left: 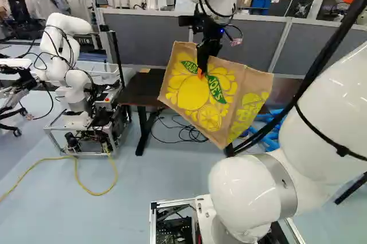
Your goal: Pick up the bag on the ground and place it on the table
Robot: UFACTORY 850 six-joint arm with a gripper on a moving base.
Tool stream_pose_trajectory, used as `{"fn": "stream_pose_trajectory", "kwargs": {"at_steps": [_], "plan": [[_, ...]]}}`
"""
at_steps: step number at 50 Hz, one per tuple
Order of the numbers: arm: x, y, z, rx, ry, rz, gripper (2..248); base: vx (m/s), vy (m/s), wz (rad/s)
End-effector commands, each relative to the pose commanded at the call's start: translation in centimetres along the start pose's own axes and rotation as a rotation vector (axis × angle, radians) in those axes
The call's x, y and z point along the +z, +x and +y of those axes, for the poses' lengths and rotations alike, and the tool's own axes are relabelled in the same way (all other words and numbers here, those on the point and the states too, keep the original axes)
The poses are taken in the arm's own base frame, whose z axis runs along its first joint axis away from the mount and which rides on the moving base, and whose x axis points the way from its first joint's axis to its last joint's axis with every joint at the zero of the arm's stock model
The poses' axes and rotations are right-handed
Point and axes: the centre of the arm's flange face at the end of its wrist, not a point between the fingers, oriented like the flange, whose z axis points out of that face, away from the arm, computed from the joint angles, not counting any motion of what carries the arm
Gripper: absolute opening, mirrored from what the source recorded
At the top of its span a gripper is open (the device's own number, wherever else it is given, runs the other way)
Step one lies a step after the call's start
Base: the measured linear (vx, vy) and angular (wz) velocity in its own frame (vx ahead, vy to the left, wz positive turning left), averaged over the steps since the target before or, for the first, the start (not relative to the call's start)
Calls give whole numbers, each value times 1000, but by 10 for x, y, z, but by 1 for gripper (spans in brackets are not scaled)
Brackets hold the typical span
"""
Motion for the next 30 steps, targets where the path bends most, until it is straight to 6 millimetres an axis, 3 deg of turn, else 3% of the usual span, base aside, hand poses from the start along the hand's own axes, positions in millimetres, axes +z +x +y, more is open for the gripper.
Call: {"fn": "stream_pose_trajectory", "kwargs": {"at_steps": [22,30], "plan": [[0,0,0,0,0,0,22,131,61,-217],[0,0,0,0,0,0,22,133,121,-39]]}}
